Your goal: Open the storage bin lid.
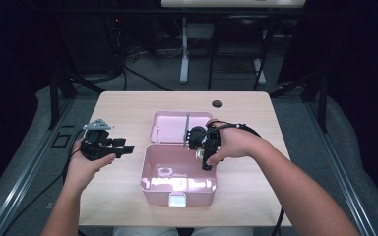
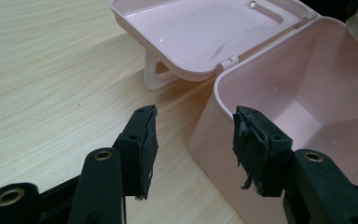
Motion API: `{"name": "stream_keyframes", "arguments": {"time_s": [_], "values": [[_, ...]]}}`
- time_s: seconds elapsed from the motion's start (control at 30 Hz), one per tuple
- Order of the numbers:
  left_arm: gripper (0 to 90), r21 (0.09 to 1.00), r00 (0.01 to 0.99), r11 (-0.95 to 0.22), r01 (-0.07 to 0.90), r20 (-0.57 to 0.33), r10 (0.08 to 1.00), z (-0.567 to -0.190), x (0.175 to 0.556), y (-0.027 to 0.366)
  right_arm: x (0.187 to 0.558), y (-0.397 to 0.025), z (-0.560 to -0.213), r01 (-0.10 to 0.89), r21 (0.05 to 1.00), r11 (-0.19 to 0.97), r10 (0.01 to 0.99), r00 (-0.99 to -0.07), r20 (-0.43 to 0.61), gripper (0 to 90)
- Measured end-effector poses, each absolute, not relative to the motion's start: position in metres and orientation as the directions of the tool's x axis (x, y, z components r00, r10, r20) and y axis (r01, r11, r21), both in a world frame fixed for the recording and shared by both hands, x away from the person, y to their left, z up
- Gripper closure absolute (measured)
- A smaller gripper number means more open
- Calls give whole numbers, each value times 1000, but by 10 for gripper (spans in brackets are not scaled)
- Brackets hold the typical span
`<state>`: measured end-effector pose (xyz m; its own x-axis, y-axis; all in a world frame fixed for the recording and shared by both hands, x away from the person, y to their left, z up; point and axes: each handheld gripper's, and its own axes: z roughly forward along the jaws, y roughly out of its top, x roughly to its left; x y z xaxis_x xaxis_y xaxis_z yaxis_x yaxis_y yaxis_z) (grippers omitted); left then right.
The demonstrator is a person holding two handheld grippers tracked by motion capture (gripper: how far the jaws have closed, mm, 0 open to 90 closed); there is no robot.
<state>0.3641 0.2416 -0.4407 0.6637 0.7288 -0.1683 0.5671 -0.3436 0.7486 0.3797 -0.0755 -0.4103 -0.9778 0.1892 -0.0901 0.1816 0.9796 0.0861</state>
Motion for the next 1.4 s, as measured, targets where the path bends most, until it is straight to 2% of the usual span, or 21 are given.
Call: {"name": "stream_keyframes", "arguments": {"time_s": [0.77, 1.4], "values": [[493, 746, 665, -347, 569, -169, 728, -441, 365, 242, 374, -61, -444, 171, 79, 982, 174, -984, -42, 199], [493, 741, 664, -349, 573, -171, 727, -443, 366, 241, 374, -56, -472, 167, 38, 985, 167, -986, -21, 198]]}}
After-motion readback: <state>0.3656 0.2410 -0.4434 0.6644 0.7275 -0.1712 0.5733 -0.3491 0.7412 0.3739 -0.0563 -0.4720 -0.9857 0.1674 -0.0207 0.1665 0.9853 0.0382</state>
